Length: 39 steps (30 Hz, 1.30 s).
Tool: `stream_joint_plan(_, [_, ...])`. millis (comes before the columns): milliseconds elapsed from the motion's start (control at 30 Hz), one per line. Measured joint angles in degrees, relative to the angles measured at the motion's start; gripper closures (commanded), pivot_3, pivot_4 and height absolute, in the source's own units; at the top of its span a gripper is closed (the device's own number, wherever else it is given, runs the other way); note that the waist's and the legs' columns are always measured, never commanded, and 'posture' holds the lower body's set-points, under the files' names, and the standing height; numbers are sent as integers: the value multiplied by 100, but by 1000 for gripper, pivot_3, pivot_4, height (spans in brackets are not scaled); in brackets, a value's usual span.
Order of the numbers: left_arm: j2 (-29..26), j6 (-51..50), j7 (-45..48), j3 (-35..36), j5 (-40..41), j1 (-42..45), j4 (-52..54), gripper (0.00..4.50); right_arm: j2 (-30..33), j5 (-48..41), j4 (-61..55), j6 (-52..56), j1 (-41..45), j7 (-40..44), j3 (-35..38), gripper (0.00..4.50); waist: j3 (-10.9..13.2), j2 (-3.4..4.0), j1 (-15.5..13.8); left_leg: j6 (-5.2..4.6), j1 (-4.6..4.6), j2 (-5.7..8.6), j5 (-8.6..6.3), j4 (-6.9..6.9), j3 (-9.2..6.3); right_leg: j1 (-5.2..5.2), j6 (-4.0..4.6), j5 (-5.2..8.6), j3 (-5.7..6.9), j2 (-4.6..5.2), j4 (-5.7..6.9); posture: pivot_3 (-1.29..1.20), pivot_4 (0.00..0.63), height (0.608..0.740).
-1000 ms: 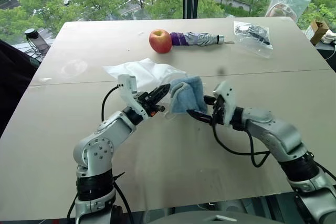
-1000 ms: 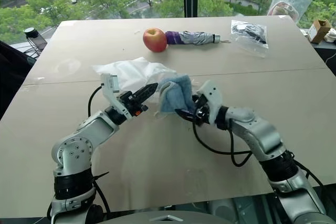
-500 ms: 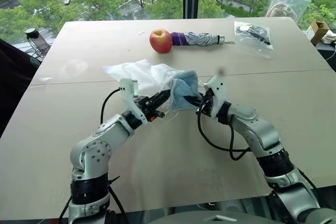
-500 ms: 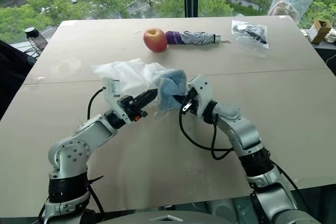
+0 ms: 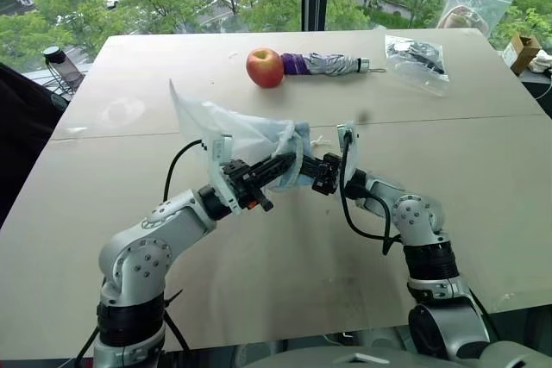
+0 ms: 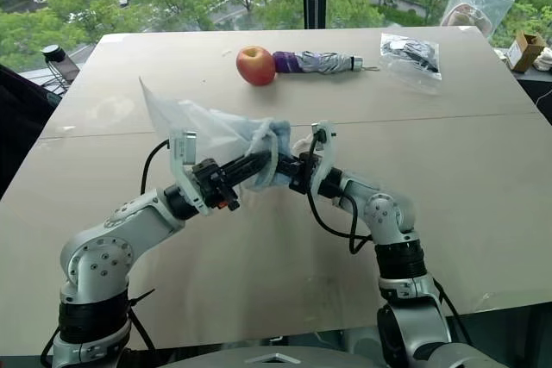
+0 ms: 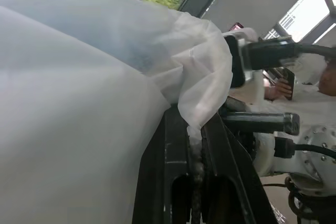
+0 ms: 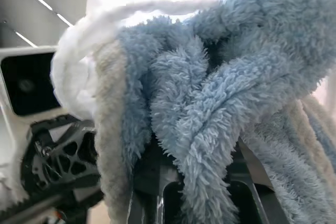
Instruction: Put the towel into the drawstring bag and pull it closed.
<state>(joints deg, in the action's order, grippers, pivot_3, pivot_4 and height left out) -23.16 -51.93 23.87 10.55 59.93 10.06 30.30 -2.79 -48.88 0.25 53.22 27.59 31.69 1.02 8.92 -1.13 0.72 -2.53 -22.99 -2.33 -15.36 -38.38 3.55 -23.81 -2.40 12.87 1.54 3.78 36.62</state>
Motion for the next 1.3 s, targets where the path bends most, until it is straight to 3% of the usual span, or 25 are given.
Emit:
stream_joint_plan(200, [12,-3,14,-221,118,-7,119,4500,-548,-449,363,238,404,-687,518,4448,1,3,15,0,5,3,0,1,0,-1,0,0,-1,-3,10,0,150,740])
stream_joint_plan(567, [-109,29,12,-438,90,-129,97,4500,-559,-2010,554,-14,452,-2269,1174,4448,3,4,15,0,1,3,0,2,-2,-2,-1,0,1,-2,8,0,150,740])
stream_joint_plan(733, [-109,268,6,-539,-197,-99,12,4500,-558,-2666,694,-655,504,-3393,1339,4448,3,5,21,0,1,4,0,3,0,-2,-2,0,-1,-2,7,0,150,740])
stream_joint_plan(900, [-13,696,-114,-769,-971,210,-296,4500,-549,-2491,587,-1239,515,-3864,1143,4448,5,7,19,0,1,8,0,3,0,-3,-5,-1,-1,-5,6,0,150,740])
stream_joint_plan(1067, [172,1043,-177,-875,-1505,446,-608,4500,-533,-2040,189,-1479,519,-3879,800,2698,5,8,22,0,-8,4,0,7,1,-16,-19,-9,-2,-7,4,0,150,740])
stream_joint_plan(1100, [205,1096,-185,-874,-1585,465,-649,4500,-510,-1881,90,-1472,524,-3826,699,2053,5,8,24,0,-9,2,0,7,2,-18,-19,-9,-3,-8,5,0,150,740])
stream_joint_plan(1167, [260,1133,-210,-870,-1640,492,-698,4500,-340,-1547,-44,-1445,562,-3659,469,1347,5,8,23,0,-15,1,0,8,2,-24,-19,-9,-2,-8,5,0,150,740])
stream_joint_plan(1300, [447,1215,-390,-642,-1731,617,-945,4500,721,-447,-523,-1283,506,-2771,-529,1347,5,8,2,-1,-28,4,0,4,0,-29,-19,-9,1,-5,-1,0,150,740])
